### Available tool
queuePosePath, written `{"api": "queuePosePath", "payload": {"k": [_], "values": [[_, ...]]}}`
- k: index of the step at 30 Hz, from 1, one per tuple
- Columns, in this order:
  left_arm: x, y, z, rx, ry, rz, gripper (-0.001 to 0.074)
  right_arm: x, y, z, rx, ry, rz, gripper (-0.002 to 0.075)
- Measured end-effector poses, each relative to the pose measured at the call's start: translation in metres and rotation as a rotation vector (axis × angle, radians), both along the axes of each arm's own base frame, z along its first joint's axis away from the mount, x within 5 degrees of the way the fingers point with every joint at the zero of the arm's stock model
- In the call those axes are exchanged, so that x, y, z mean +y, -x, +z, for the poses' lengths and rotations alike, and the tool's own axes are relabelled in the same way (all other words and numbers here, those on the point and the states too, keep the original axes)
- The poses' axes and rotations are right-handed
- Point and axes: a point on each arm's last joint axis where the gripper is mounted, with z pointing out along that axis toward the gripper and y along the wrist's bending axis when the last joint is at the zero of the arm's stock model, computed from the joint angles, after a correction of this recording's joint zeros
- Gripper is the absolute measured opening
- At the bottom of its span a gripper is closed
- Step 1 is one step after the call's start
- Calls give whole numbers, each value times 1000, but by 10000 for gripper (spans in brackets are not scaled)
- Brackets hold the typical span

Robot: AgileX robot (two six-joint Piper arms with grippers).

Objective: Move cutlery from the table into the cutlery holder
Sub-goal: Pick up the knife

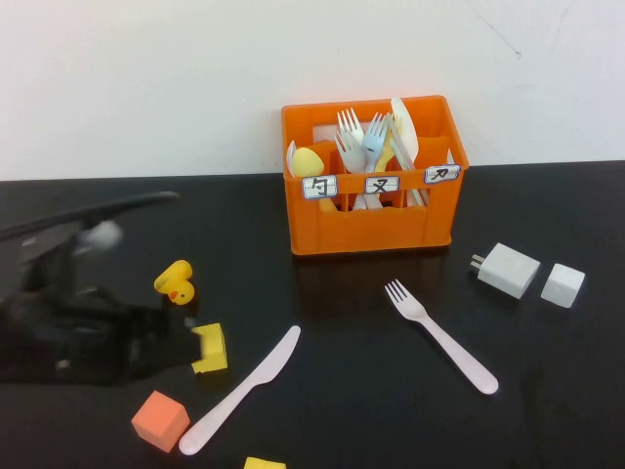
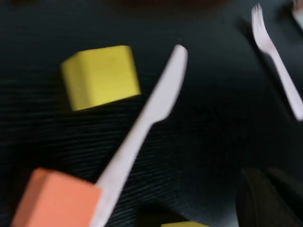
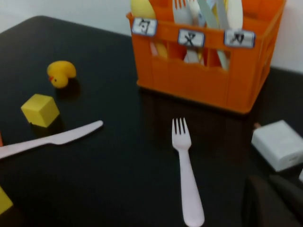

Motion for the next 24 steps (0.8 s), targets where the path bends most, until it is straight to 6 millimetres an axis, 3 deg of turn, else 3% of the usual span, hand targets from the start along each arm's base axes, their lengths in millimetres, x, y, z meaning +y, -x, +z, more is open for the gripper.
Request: {"api": "queuePosePath", "payload": {"k": [5, 11, 16, 19, 22, 24], "values": [[-29, -9, 1, 44, -123, -127, -1, -1, -19, 6, 28, 28, 14, -2], [-48, -15, -5, 65, -367, -174, -1, -9, -44, 51, -170, 157, -24, -2], [-53, -16, -8, 59, -477, -172, -1, -40, -61, 97, -405, 447, -323, -2], [-55, -15, -9, 89, -456, -130, -1, -63, -62, 109, -441, 605, -556, -2], [-55, -14, -8, 125, -429, -73, -1, -85, -57, 108, -359, 731, -763, -2], [-55, -14, -9, 141, -424, -60, -1, -97, -50, 100, -190, 828, -846, -2]]}}
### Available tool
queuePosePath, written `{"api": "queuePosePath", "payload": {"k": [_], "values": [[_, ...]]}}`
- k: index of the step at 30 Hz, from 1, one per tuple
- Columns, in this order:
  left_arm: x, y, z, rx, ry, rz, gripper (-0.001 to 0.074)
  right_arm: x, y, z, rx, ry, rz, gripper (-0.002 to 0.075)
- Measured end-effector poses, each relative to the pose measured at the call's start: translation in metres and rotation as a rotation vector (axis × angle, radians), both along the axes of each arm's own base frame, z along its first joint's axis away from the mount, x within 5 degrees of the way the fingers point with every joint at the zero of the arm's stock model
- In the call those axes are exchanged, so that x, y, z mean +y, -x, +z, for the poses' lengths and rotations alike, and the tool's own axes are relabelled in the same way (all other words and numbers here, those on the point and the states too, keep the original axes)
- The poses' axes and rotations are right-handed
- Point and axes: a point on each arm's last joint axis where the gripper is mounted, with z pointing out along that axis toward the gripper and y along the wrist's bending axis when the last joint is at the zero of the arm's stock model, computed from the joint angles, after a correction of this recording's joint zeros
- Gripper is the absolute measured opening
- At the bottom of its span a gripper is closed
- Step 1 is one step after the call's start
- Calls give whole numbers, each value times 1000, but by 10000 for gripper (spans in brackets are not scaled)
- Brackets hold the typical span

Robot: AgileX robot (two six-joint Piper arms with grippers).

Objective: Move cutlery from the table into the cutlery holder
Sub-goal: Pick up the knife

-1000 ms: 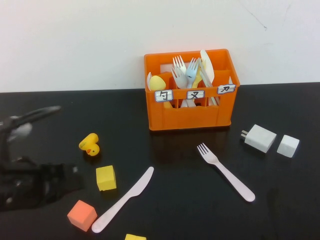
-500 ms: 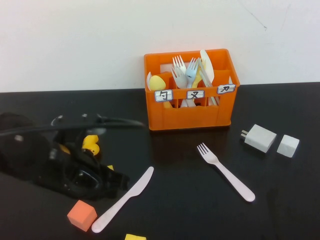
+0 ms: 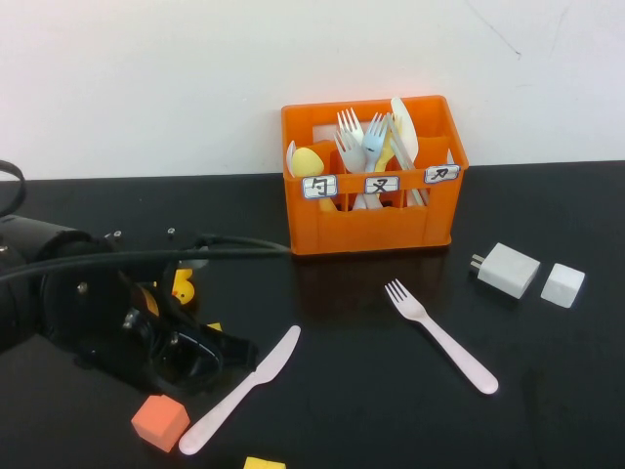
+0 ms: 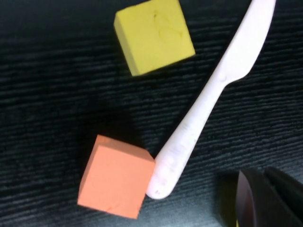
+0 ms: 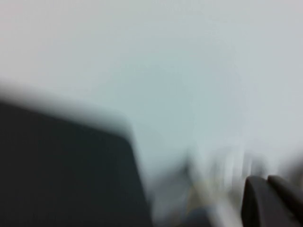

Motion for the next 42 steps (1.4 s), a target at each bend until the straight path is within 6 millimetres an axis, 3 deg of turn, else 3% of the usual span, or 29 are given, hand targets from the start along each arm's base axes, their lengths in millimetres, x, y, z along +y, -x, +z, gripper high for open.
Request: {"api": "queuePosePath", "payload": {"k": [3, 7, 11, 14, 19, 22, 26, 32, 42], "values": [[0, 0, 0, 9, 0, 8, -1, -1, 9, -22, 271, -188, -96, -2], [0, 1, -1, 21, 10, 23, -1, 24, 16, -44, 535, -394, 95, -2], [-2, -6, -9, 13, -2, 23, 0, 45, 20, -53, 647, -492, 304, -2], [-5, -13, -21, 28, -32, -10, 46, 57, 24, -62, 683, -557, 418, -2], [-11, -25, -40, 76, -78, -66, 266, 74, 34, -81, 712, -647, 585, -2], [-15, -33, -48, 96, -96, -93, 334, 79, 43, -96, 738, -667, 642, -2], [-20, -45, -57, 109, -110, -112, 353, 81, 57, -109, 747, -662, 670, -2], [-27, -61, -74, 145, -146, -143, 355, 81, 71, -106, 644, -603, 692, -2], [-42, -57, -83, 137, -266, -276, 281, 81, 72, -110, 603, -608, 680, -2]]}}
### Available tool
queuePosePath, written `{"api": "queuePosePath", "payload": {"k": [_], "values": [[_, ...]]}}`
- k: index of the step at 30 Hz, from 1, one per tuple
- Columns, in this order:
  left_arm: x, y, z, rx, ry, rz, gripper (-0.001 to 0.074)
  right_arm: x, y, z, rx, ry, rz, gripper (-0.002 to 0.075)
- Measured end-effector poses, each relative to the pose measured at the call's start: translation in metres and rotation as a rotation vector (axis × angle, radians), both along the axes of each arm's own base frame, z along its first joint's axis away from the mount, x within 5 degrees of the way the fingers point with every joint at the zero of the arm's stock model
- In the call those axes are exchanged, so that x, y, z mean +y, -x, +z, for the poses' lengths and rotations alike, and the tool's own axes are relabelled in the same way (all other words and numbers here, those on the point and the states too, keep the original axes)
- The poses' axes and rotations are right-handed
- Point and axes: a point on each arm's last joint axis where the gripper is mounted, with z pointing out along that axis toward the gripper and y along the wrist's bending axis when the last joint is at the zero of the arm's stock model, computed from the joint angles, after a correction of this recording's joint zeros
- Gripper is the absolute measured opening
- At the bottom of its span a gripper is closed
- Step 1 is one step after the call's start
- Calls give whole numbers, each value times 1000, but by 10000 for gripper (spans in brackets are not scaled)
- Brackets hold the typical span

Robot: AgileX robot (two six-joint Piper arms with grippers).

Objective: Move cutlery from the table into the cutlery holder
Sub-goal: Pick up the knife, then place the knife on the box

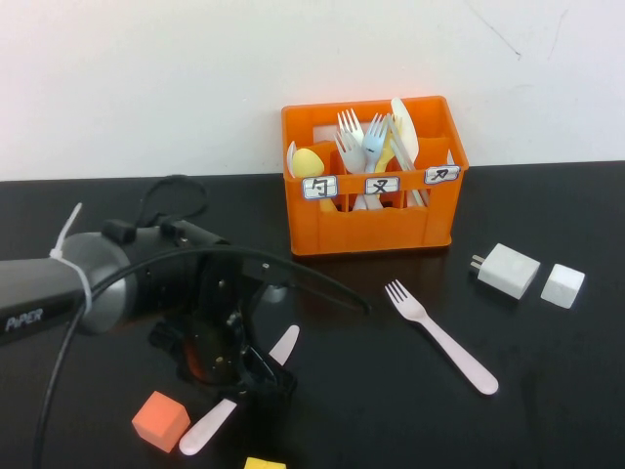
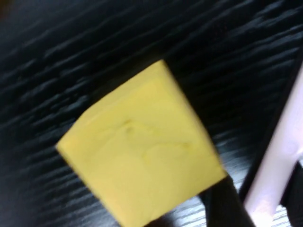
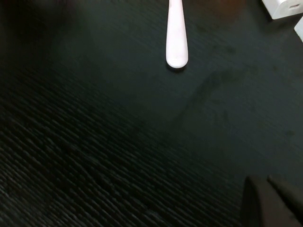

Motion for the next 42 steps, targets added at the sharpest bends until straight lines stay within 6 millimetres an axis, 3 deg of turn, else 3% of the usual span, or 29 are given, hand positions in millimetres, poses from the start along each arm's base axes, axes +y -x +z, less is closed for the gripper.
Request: {"api": "queuePosePath", "payload": {"k": [3, 7, 15, 22, 36, 42], "values": [[-6, 2, -2, -4, -21, -23, 243, 0, 0, 0, 1, -2, 0, -2], [-9, 2, -4, -10, -43, -8, 98, 0, 0, 0, -3, -3, -3, -2], [-9, 3, -4, -16, -45, 40, 92, 0, -1, 0, -8, -2, -7, -2], [-7, 5, 14, -87, -6, 34, 92, 0, -1, 0, -11, -2, -8, -2], [-5, 14, 133, -607, 410, 88, 92, -1, -2, 0, -19, -7, -18, -2], [-16, 5, 165, -899, 646, 48, 92, -1, -2, 0, -19, -7, -18, -2]]}}
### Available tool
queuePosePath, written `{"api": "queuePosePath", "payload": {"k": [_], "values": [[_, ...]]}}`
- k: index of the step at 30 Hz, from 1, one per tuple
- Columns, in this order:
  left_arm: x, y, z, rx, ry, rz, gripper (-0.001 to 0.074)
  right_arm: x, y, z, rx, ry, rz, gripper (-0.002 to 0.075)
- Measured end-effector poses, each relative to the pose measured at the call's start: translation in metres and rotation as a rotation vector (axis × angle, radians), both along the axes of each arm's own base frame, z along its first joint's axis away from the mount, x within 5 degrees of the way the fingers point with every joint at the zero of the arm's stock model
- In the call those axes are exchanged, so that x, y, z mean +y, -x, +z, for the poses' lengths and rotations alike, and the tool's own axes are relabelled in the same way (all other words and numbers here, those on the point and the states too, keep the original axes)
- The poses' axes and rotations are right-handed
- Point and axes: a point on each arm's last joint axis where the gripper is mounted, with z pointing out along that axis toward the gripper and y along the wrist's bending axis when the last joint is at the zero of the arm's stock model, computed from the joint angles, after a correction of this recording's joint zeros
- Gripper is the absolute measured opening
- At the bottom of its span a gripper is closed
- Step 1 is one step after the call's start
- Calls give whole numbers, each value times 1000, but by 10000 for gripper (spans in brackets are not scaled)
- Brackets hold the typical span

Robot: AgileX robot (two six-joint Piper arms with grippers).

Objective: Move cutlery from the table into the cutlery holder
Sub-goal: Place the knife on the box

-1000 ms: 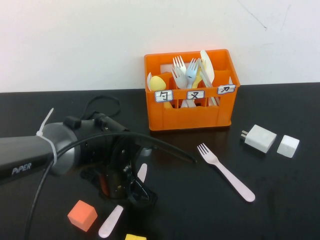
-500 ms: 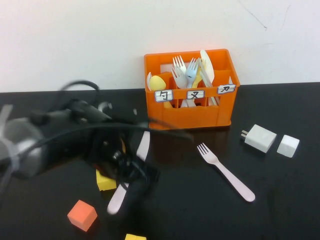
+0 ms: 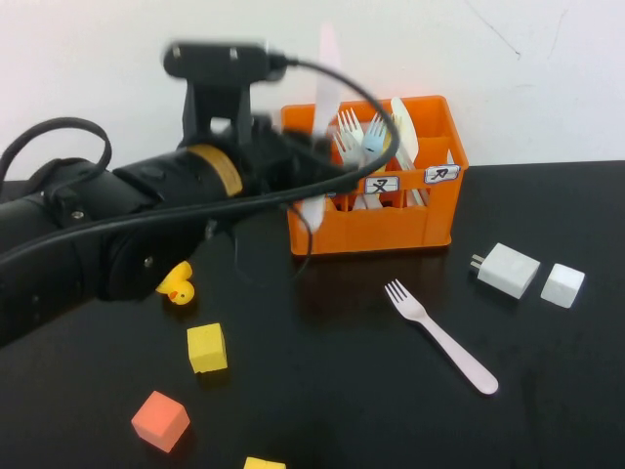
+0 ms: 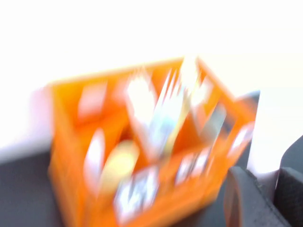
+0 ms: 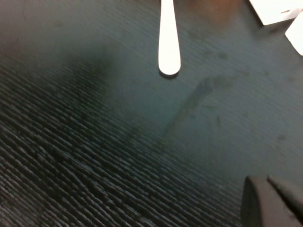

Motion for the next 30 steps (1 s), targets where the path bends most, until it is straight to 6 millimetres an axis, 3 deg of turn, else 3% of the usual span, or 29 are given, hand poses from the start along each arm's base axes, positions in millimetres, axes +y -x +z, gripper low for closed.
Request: {"api": "queuePosePath", "payload": {"k": [6, 13, 18, 30], "values": [[-11, -11, 11, -216, 144, -37, 92, 0, 0, 0, 0, 0, 0, -2], [-23, -27, -8, -400, 83, -78, 92, 0, 0, 0, -1, 0, -1, -2], [-27, -36, -22, -419, 92, -52, 92, 0, -1, 0, -6, 1, -4, -2], [-12, -45, -15, -510, 161, 152, 92, 0, -1, 0, -6, 1, -4, -2]]}}
